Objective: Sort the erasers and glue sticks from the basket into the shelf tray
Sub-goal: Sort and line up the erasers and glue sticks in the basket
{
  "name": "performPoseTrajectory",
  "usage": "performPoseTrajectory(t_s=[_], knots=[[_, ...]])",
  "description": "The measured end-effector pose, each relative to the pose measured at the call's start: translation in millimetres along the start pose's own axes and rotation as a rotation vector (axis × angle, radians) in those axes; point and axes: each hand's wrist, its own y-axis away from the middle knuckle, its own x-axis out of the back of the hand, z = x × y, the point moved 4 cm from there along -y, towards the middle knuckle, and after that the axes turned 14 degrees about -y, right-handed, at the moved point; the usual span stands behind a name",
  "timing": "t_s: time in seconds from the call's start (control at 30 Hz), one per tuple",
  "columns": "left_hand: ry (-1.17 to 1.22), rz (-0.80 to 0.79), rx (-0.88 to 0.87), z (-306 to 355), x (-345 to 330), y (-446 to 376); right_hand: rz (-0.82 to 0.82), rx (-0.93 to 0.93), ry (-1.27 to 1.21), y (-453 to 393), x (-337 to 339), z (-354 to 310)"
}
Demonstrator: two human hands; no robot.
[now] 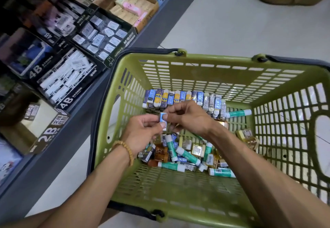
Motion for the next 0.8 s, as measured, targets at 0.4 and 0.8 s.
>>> performPoseTrajectory(t_s=[0.4, 0.8], knots=[[-0.962, -0.258, -0.274, -21, -57, -42, 0.289, 0.064, -0.128, 39, 68, -6], [-1.405, -0.458, -0.403, -30, -85, -51, 0.377, 0.071, -0.162, 33, 94, 15]])
